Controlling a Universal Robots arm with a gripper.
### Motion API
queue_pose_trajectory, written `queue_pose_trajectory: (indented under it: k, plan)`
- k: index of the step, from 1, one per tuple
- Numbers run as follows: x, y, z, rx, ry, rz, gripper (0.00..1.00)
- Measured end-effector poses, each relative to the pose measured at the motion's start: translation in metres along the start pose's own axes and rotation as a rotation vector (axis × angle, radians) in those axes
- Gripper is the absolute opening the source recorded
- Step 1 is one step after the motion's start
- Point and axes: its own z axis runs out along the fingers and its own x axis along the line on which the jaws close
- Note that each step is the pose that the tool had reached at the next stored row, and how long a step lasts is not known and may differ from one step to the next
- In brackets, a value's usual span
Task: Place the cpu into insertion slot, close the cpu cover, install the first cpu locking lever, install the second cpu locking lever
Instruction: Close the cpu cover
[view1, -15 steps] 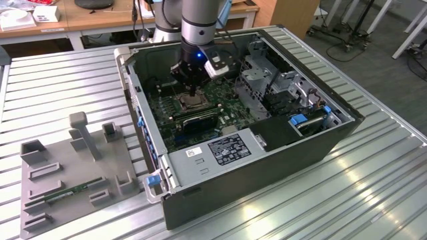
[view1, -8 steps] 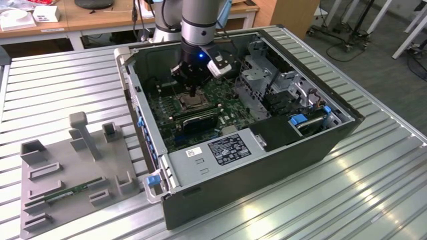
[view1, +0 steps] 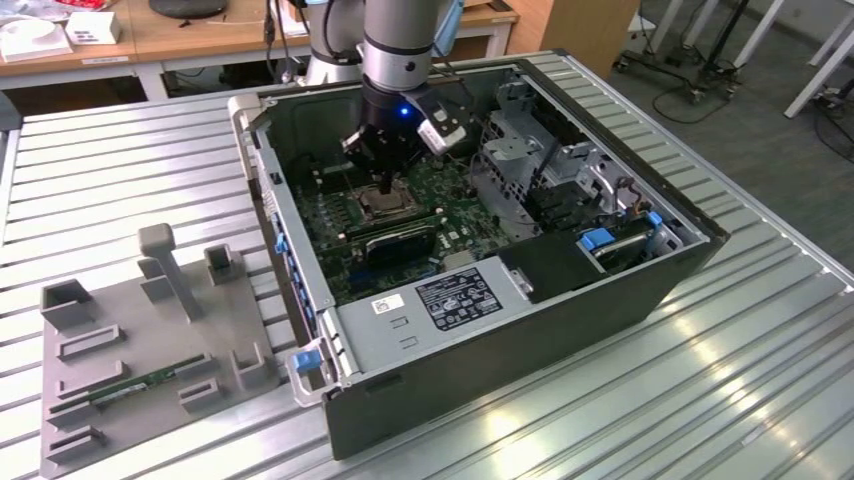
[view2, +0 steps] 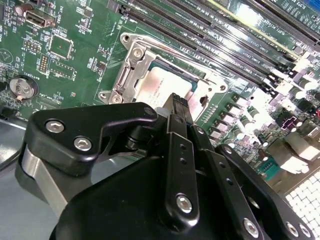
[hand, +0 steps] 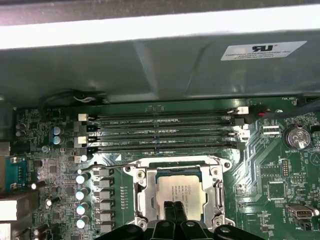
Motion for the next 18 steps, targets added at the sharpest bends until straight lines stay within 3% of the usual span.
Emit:
queue_pose_trajectory:
  k: [3, 9, 18]
  plan:
    - [0.0007, 0.0000, 0.0001, -0.0001, -0.0023, -0.003, 0.11]
    - [0.0027, -0.0003, 0.0021, -0.0011, -0.0285, -0.021, 0.11]
    - [0.0230, -0.0015, 0.0041, -0.0012, -0.0295, -0.028, 0.11]
